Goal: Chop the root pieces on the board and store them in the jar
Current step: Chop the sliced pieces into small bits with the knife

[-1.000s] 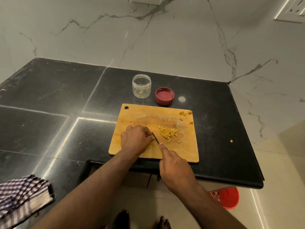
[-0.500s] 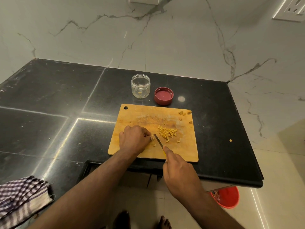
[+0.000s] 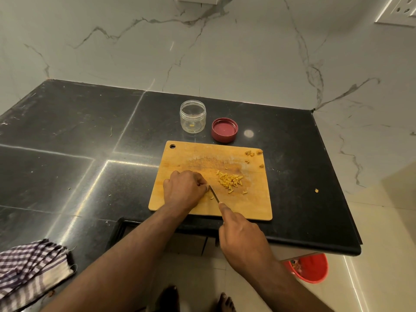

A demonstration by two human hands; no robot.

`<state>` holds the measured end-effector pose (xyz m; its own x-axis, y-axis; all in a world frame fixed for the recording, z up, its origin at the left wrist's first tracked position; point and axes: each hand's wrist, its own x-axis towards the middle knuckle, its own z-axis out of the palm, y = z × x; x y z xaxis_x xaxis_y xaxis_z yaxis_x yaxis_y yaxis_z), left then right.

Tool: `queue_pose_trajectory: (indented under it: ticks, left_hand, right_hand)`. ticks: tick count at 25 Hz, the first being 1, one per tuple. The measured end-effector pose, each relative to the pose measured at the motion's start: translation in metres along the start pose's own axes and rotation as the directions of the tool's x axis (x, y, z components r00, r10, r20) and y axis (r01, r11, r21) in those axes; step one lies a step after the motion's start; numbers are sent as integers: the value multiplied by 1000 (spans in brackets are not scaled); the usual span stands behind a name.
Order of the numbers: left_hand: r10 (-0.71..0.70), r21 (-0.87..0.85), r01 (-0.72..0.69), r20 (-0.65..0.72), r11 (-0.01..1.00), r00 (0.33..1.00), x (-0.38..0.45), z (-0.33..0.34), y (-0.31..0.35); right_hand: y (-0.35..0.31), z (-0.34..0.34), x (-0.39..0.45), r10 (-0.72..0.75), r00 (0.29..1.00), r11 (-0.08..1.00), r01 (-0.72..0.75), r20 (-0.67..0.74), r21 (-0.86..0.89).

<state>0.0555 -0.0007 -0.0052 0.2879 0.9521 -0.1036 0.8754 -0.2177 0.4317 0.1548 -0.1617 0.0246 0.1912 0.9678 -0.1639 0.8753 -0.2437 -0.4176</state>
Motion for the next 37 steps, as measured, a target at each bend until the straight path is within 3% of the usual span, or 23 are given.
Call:
queue_pose_trajectory:
  ticks: [8, 20, 29, 37]
  left_hand:
    - [11, 12, -12, 24, 1000, 1000, -1, -1, -2]
    - [-13, 15, 13, 20, 1000, 1000, 0, 0, -1]
    - [-10, -20, 10, 4, 1000, 1000, -3, -1, -2]
    - [-15, -2, 15, -3, 1000, 1000, -3, -1, -2]
  right_hand:
    - [-2, -4, 1, 21, 998, 998, -18, -66, 58]
    - [-4, 4, -6, 12, 1000, 999, -12, 7, 34]
    - [-9, 1, 6, 7, 998, 999, -5, -56, 40]
    - [-8, 3, 6, 19, 1000, 1000, -19, 11, 2]
